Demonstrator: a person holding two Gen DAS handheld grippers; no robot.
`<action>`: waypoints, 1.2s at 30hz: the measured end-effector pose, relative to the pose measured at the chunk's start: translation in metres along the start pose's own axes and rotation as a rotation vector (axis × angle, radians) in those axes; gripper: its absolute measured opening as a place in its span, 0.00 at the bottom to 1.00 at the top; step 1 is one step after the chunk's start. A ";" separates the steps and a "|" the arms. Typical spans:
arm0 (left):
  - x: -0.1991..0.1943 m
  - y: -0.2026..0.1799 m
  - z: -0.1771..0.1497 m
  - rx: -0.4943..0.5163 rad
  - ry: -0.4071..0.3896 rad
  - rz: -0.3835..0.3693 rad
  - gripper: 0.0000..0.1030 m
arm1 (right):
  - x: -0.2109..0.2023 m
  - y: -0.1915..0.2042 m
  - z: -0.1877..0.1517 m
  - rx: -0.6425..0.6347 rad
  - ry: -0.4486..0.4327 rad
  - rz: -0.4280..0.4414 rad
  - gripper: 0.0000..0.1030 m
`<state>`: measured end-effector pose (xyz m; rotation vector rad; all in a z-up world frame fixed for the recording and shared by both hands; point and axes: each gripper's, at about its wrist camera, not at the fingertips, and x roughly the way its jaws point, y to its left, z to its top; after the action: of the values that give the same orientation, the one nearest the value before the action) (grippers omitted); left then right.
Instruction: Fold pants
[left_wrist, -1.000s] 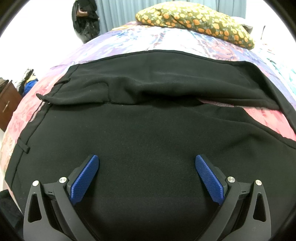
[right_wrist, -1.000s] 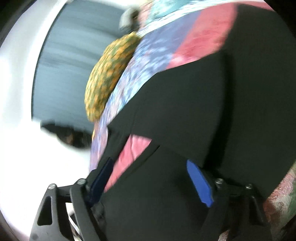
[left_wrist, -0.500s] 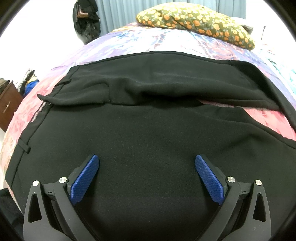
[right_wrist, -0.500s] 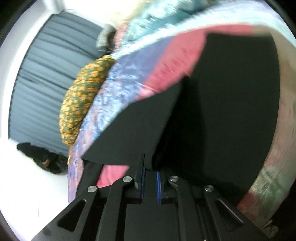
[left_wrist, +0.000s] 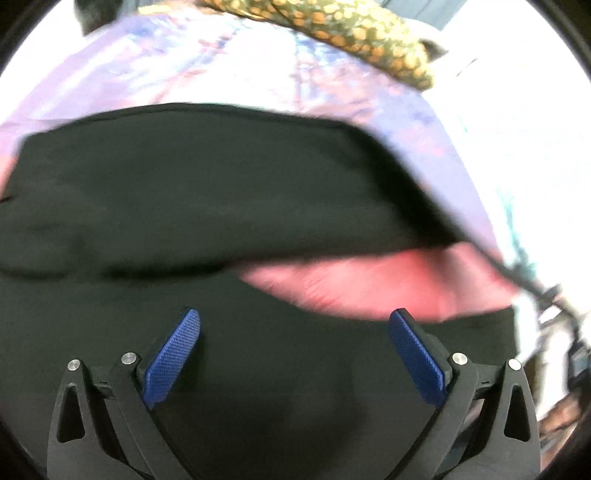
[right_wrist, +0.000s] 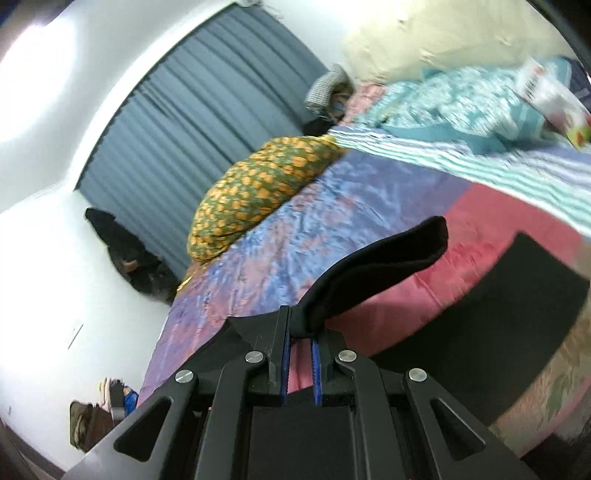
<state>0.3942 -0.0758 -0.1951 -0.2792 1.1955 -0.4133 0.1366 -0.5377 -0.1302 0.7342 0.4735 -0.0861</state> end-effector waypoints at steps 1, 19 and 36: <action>0.002 0.000 0.009 -0.030 -0.002 -0.024 0.99 | -0.003 0.004 0.002 -0.010 -0.005 0.008 0.09; 0.098 0.027 0.113 -0.421 0.067 -0.205 0.98 | -0.083 0.006 0.006 -0.134 -0.028 0.167 0.09; -0.137 -0.018 -0.048 -0.120 -0.406 -0.022 0.17 | -0.032 -0.085 0.057 -0.138 0.157 0.006 0.08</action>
<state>0.3043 -0.0298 -0.0898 -0.4570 0.8204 -0.2865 0.1098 -0.6418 -0.1327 0.6092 0.6209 0.0099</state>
